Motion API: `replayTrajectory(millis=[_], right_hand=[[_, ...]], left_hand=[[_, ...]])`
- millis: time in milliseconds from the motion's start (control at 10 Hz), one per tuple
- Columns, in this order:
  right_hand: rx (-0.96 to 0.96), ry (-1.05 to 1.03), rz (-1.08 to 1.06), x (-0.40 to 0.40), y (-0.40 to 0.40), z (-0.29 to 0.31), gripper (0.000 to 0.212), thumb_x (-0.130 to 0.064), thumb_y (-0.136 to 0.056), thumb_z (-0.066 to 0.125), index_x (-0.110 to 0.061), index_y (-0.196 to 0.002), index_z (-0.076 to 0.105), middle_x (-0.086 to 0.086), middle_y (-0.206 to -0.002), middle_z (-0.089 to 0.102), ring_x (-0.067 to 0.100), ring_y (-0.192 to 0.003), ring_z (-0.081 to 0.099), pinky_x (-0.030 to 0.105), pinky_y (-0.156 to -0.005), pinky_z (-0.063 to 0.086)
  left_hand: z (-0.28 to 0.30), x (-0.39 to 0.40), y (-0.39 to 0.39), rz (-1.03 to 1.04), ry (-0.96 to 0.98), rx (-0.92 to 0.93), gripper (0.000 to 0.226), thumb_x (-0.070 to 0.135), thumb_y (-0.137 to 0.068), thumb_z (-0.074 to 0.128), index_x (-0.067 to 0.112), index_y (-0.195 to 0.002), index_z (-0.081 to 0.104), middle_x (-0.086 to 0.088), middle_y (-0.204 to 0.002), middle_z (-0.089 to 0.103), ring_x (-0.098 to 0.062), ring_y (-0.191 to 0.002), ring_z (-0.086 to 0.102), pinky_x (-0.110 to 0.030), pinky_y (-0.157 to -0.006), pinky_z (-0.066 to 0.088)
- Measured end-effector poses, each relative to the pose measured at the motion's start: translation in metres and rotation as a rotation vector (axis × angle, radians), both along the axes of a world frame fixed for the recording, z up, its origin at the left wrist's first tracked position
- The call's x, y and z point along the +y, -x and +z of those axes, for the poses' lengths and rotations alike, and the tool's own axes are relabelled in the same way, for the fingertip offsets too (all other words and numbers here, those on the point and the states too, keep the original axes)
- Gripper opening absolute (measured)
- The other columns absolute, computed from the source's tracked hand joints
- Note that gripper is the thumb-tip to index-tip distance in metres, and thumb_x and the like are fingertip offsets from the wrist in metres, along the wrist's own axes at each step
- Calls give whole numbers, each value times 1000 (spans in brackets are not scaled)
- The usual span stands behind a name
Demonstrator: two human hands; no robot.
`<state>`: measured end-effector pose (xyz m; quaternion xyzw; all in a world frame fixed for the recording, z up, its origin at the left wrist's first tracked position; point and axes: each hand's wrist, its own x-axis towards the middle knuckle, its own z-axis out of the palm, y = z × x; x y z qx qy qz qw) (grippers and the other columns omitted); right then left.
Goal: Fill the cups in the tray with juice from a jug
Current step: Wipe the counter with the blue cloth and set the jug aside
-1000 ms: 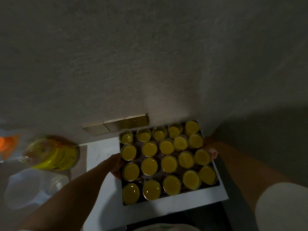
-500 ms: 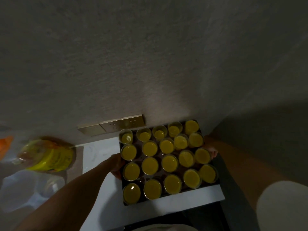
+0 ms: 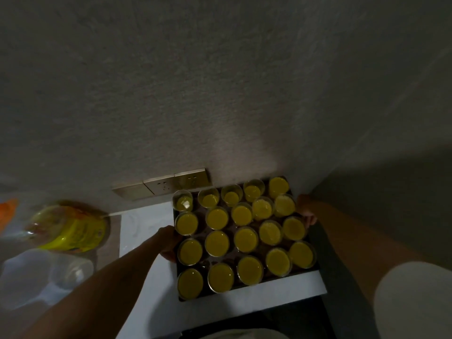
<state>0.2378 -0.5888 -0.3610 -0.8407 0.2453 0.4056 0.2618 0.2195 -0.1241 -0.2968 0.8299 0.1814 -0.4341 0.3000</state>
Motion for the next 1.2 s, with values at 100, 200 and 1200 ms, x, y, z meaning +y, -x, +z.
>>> replayTrajectory(millis=[100, 200, 1200], right_hand=[[64, 72, 69, 1, -5, 26, 49, -26, -107, 55, 3, -145, 43, 23, -107, 67, 28, -71, 70, 35, -56, 55], [14, 53, 77, -3, -5, 43, 60, -27, -107, 57, -4, -155, 30, 28, -129, 62, 26, -66, 68, 36, -55, 54], [-507, 232, 375, 237, 43, 176, 14, -15, -94, 57, -12, -81, 54, 12, -98, 60, 31, -97, 62, 31, -73, 41]], left_hand=[[12, -1, -3, -102, -131, 19, 35, 25, -96, 69, 5, -123, 61, -5, -103, 69, -16, -83, 70, -26, -70, 57], [17, 2, -8, 6, -104, -2, 26, 20, -101, 60, 0, -117, 63, -10, -104, 73, -22, -88, 74, -30, -70, 60], [12, 150, 86, -216, -235, -371, 35, 23, -107, 43, -2, -131, 49, -22, -136, 57, -36, -123, 56, -35, -95, 44]])
